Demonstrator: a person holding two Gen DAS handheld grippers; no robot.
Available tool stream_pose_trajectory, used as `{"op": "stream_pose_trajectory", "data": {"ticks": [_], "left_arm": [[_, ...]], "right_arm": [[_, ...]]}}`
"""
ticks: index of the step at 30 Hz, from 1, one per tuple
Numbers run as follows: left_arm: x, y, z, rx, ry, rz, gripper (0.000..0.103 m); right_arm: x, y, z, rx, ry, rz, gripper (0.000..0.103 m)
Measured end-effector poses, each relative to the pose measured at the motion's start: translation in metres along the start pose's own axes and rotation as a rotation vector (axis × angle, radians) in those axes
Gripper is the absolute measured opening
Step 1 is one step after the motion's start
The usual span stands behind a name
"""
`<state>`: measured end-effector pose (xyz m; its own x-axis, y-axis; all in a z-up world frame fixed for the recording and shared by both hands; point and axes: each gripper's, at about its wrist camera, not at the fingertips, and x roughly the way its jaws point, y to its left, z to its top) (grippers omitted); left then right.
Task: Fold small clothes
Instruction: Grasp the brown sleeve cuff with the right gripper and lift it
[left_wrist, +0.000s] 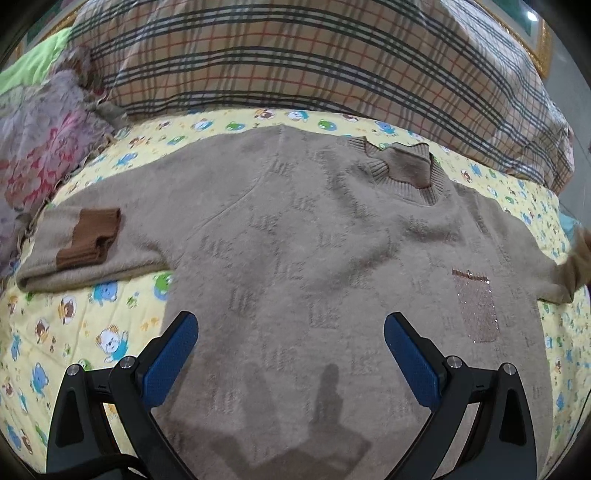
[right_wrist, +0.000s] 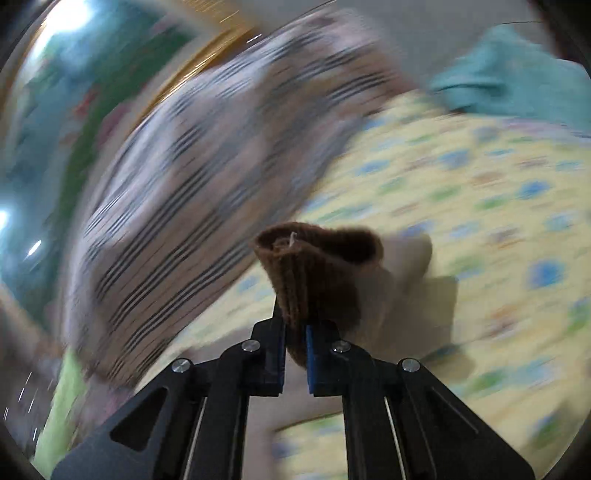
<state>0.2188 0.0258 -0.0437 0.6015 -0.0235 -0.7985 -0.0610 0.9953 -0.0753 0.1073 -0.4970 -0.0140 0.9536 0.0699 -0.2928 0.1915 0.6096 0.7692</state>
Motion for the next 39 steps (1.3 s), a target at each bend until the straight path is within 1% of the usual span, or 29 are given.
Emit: {"op": "stream_pose_trajectory", "data": {"ticks": [1, 4, 5, 9, 11, 14, 16, 19, 21, 24, 27, 29, 31, 33, 34, 35, 36, 37, 38, 39], "left_arm": [[-0.002, 0.004, -0.002, -0.001, 0.004, 0.003, 0.101], [-0.009, 0.017, -0.006, -0.016, 0.001, -0.021, 0.101], [-0.011, 0.02, -0.007, -0.019, 0.0, -0.027, 0.101], [-0.016, 0.037, -0.007, -0.045, -0.003, -0.071, 0.101], [-0.016, 0.044, -0.007, -0.056, -0.003, -0.084, 0.101], [-0.012, 0.052, -0.005, -0.08, 0.008, -0.125, 0.101], [-0.006, 0.055, -0.003, -0.097, 0.024, -0.141, 0.101], [0.004, 0.056, 0.002, -0.1, 0.041, -0.14, 0.101], [0.009, 0.053, 0.006, -0.095, 0.043, -0.144, 0.101], [0.024, 0.044, 0.017, -0.089, 0.058, -0.16, 0.101], [0.036, 0.031, 0.027, -0.106, 0.074, -0.214, 0.101], [0.052, 0.018, 0.032, -0.125, 0.123, -0.253, 0.101], [0.07, 0.007, 0.035, -0.158, 0.16, -0.301, 0.101], [0.084, -0.001, 0.038, -0.191, 0.176, -0.308, 0.095], [0.092, -0.006, 0.04, -0.207, 0.166, -0.31, 0.093], [0.096, -0.009, 0.042, -0.215, 0.149, -0.311, 0.088], [0.099, -0.012, 0.045, -0.223, 0.131, -0.316, 0.073], [0.104, -0.016, 0.048, -0.232, 0.119, -0.327, 0.062], [0.108, -0.019, 0.051, -0.236, 0.121, -0.335, 0.03], [0.113, -0.021, 0.053, -0.241, 0.131, -0.344, 0.011]], "right_arm": [[0.018, 0.029, -0.013, -0.027, 0.058, 0.071, 0.009], [0.063, 0.089, -0.048, -0.072, 0.198, 0.194, 0.009], [0.084, 0.116, -0.065, -0.102, 0.255, 0.241, 0.009], [0.142, 0.181, -0.12, -0.143, 0.415, 0.351, 0.009], [0.167, 0.204, -0.148, -0.142, 0.493, 0.399, 0.009], [0.201, 0.234, -0.188, -0.175, 0.589, 0.422, 0.01], [0.226, 0.245, -0.209, -0.158, 0.669, 0.433, 0.015], [0.245, 0.243, -0.229, -0.099, 0.772, 0.441, 0.05], [0.24, 0.241, -0.23, -0.088, 0.763, 0.462, 0.05], [0.216, 0.232, -0.211, -0.114, 0.689, 0.456, 0.05], [0.191, 0.215, -0.188, -0.121, 0.608, 0.426, 0.05], [0.173, 0.2, -0.173, -0.118, 0.552, 0.384, 0.05], [0.157, 0.186, -0.162, -0.109, 0.512, 0.361, 0.05], [0.139, 0.172, -0.155, -0.094, 0.47, 0.339, 0.05], [0.131, 0.163, -0.152, -0.075, 0.453, 0.326, 0.051], [0.123, 0.153, -0.148, -0.056, 0.444, 0.318, 0.051], [0.118, 0.146, -0.147, -0.039, 0.435, 0.311, 0.051], [0.112, 0.139, -0.146, -0.023, 0.421, 0.293, 0.051], [0.108, 0.134, -0.145, -0.014, 0.411, 0.278, 0.051], [0.102, 0.127, -0.143, -0.001, 0.391, 0.257, 0.051]]}}
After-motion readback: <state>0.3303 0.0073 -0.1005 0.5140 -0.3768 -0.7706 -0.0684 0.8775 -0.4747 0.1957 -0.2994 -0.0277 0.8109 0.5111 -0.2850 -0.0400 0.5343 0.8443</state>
